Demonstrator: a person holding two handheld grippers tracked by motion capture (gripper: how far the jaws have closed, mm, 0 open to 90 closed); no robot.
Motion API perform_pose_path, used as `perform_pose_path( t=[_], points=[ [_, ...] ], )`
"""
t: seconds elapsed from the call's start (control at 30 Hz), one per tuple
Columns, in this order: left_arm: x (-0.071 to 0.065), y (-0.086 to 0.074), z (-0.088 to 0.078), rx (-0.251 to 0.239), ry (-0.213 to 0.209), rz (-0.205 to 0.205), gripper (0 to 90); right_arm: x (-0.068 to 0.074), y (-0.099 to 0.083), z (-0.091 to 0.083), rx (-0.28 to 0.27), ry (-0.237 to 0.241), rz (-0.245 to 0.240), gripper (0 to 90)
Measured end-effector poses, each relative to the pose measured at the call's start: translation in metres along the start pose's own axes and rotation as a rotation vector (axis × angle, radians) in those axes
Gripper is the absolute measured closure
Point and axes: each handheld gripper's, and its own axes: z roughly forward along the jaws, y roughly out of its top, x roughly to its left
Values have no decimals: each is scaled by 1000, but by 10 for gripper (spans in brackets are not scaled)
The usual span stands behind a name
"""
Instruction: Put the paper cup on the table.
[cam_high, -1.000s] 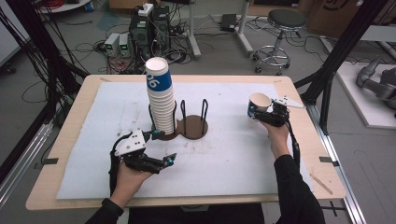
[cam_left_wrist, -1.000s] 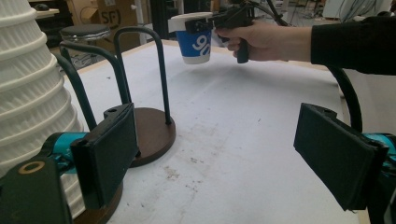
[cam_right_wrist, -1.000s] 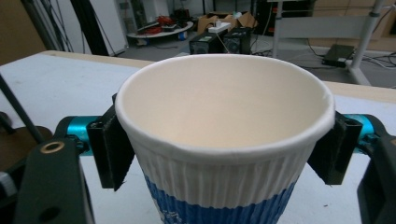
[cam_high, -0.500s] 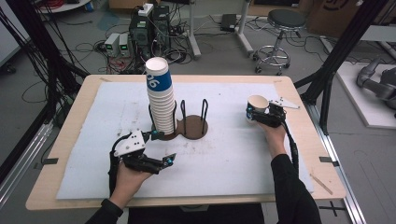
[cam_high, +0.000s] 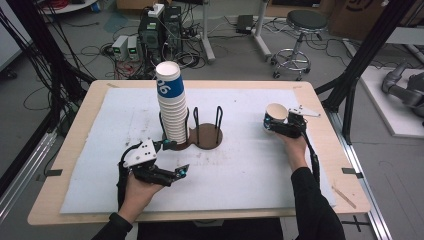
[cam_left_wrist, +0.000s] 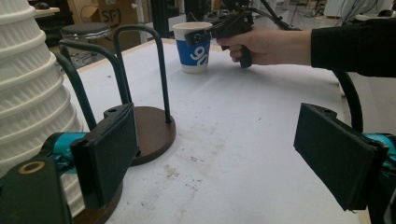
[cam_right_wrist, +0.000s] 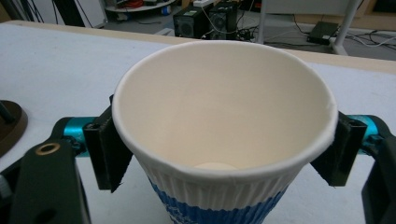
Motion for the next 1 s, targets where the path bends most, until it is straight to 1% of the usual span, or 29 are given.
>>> perform_pose_path(
  t=[0.07,0.37,0.5,0.6,0.77,0.87,0.97,1.0],
  points=[
    [0,0,0,1,-3,3,138,0,-1,-1,0,-3,-13,198],
    [0,0,1,6,-3,4,138,2,0,-3,19,-11,-32,191],
    [0,0,1,6,-2,4,137,3,1,-3,27,-17,-26,183],
    [0,0,1,6,-1,4,138,2,1,-4,32,-10,-17,181],
    [0,0,2,3,-2,-1,137,2,1,-4,49,-18,-27,157],
    [0,0,2,4,-4,2,137,1,1,-5,57,-13,-18,148],
    [0,0,3,7,-8,2,138,2,2,-6,66,-22,-40,140],
    [0,0,3,8,-8,2,137,2,2,-6,69,-17,-39,139]
  ],
)
